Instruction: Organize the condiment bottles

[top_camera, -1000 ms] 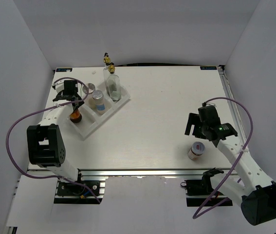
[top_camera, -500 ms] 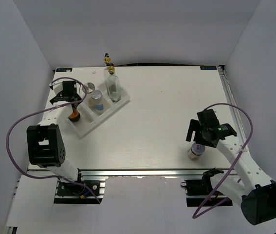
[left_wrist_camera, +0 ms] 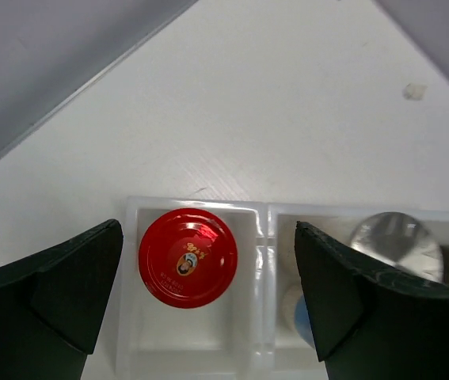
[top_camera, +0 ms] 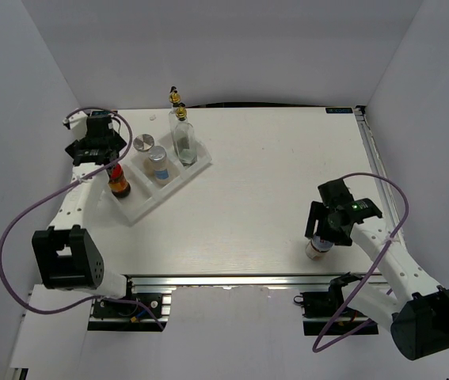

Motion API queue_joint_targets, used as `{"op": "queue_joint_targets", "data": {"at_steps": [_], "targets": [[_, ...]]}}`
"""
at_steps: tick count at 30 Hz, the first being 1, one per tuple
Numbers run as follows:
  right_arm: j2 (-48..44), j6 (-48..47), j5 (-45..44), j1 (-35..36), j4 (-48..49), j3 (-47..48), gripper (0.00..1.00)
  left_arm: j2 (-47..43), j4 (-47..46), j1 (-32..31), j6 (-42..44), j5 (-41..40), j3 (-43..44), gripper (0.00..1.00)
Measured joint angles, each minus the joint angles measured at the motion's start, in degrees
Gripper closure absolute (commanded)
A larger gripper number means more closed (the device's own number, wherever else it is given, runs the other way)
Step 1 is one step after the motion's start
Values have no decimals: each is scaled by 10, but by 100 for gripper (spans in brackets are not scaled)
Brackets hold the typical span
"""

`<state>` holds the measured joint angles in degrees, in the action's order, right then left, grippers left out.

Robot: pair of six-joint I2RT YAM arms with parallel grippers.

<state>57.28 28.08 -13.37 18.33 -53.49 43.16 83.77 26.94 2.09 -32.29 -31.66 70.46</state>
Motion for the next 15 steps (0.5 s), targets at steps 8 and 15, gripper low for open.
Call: {"op": "queue_joint_targets", "data": {"at_steps": [8,15], "targets": [[5,-15,17,0,-2,-2,73,-168,-56,-7,47,136,-24,2],[29,-49,42,0,-3,15,98,-251,-172,-231,158,339,-114,2]]}}
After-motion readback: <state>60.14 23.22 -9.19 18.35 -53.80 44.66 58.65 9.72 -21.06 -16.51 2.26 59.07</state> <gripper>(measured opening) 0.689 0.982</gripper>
